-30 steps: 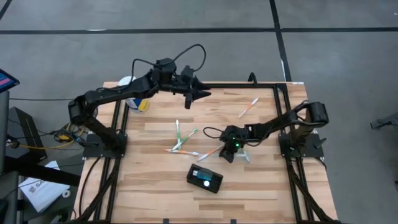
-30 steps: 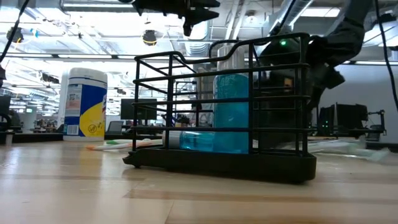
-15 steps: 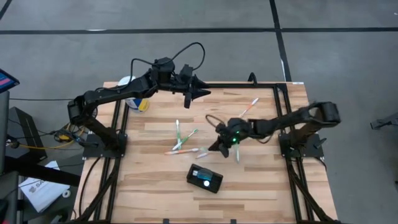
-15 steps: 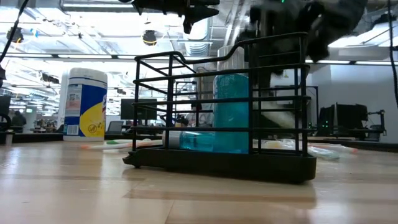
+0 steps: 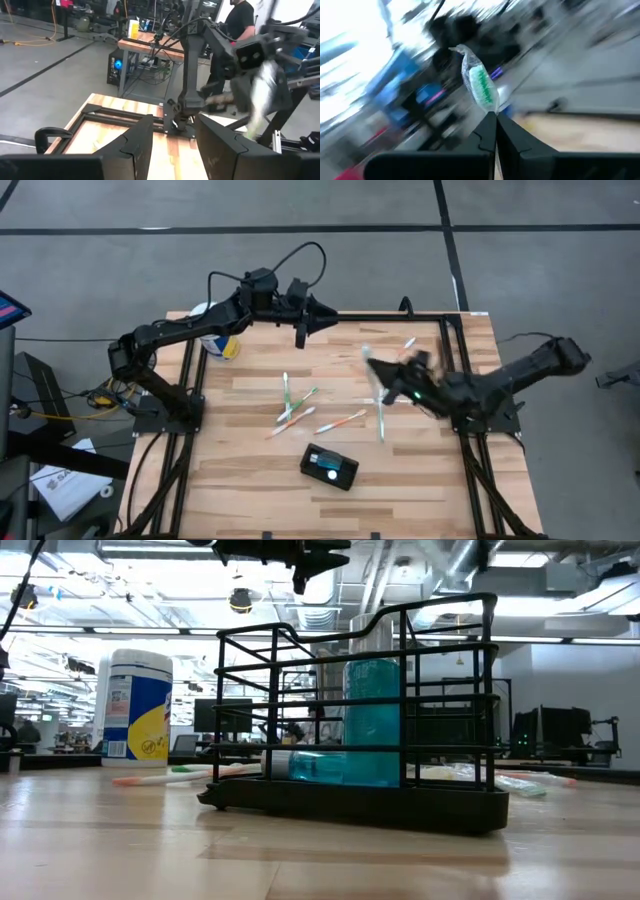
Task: Pick & Place toothbrushing station
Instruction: Put the green toothbrush into the black wire organizer
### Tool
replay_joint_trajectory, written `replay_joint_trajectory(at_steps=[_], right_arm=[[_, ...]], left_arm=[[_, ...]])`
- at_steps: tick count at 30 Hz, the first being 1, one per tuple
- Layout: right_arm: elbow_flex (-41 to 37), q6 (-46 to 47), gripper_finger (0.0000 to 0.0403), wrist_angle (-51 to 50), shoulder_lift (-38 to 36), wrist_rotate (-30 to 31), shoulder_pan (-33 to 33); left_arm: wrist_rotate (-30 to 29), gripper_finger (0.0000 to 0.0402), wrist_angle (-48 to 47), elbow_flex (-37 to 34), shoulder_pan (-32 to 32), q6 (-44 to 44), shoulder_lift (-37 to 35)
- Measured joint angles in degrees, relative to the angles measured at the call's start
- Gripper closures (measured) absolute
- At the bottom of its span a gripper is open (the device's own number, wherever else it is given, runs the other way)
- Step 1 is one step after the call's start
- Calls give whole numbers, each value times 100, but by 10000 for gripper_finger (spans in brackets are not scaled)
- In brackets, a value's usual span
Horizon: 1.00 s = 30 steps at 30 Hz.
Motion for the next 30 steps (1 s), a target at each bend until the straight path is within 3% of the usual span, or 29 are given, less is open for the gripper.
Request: replay_joint_trajectory(at_steps=[3,5,8,14,26,30], right_arm=[[65,-853,403,989,324,2123,1185],[304,-1203,403,1400,866,3067,1780],[712,-1106,403,1374,1743,3152,2007],[1440,-693,403,1398,2983,3172,1632],[2261,-156,403,1419,4321,3183,2178],[2351,-152,403,1397,4437,3181,2250]], left_arm=[[123,262,0,0,0,-3,0],[274,262,2,0,-2,-29,0],[459,262,4,-2,-22,-37,0],[511,262,44,-2,-57,-46,0],[511,296,78,-4,-354,-260,-63],[506,308,80,-4,-462,-258,-63]])
